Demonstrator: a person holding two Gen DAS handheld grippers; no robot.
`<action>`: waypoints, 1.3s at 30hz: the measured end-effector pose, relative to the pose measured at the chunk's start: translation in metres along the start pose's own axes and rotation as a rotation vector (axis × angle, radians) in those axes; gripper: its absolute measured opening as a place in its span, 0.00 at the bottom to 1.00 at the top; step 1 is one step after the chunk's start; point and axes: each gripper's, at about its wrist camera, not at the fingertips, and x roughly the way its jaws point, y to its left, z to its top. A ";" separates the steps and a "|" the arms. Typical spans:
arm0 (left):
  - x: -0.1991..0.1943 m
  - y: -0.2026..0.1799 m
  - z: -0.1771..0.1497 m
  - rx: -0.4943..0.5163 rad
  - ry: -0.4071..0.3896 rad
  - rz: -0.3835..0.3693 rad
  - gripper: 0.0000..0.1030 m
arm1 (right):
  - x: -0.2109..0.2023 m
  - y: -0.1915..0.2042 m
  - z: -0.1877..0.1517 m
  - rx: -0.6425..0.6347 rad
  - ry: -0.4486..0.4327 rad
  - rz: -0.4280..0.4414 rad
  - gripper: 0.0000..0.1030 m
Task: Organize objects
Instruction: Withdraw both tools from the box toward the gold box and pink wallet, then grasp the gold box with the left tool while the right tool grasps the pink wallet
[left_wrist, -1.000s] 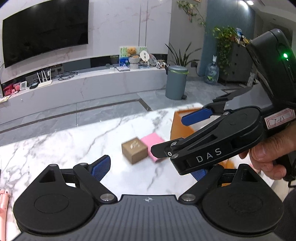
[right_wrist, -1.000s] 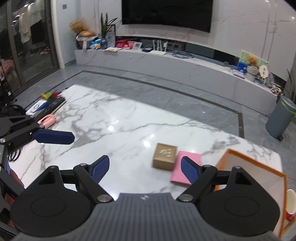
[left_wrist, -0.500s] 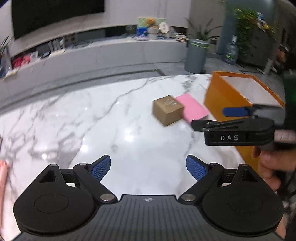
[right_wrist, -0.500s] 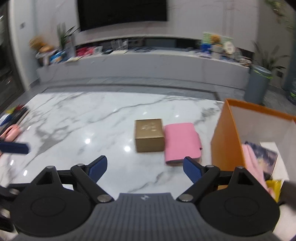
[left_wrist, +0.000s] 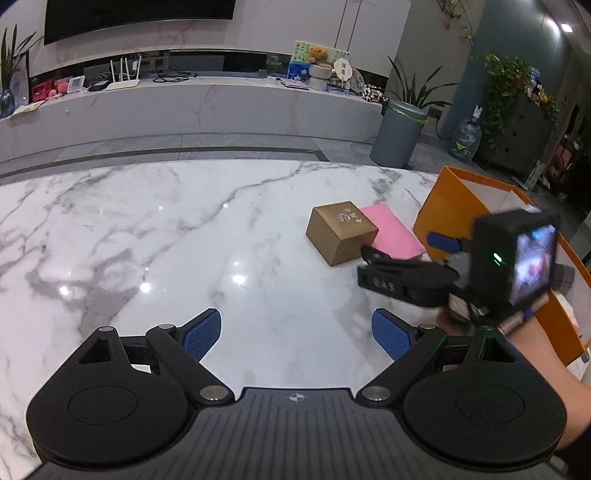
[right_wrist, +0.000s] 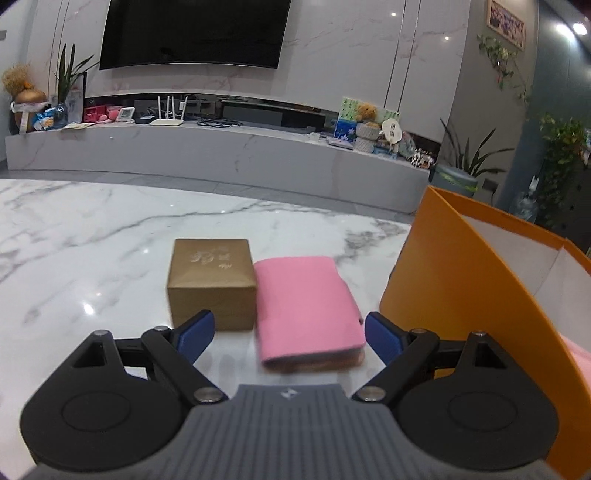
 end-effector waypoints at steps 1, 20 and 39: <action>-0.001 -0.001 0.000 0.006 -0.002 0.003 1.00 | 0.005 0.001 0.001 -0.004 0.001 -0.002 0.86; -0.005 0.012 -0.002 -0.056 -0.003 -0.001 1.00 | 0.057 0.005 0.022 -0.111 0.109 0.120 0.84; 0.022 -0.012 0.038 0.107 -0.127 0.080 1.00 | -0.009 0.015 -0.021 0.074 0.048 0.199 0.87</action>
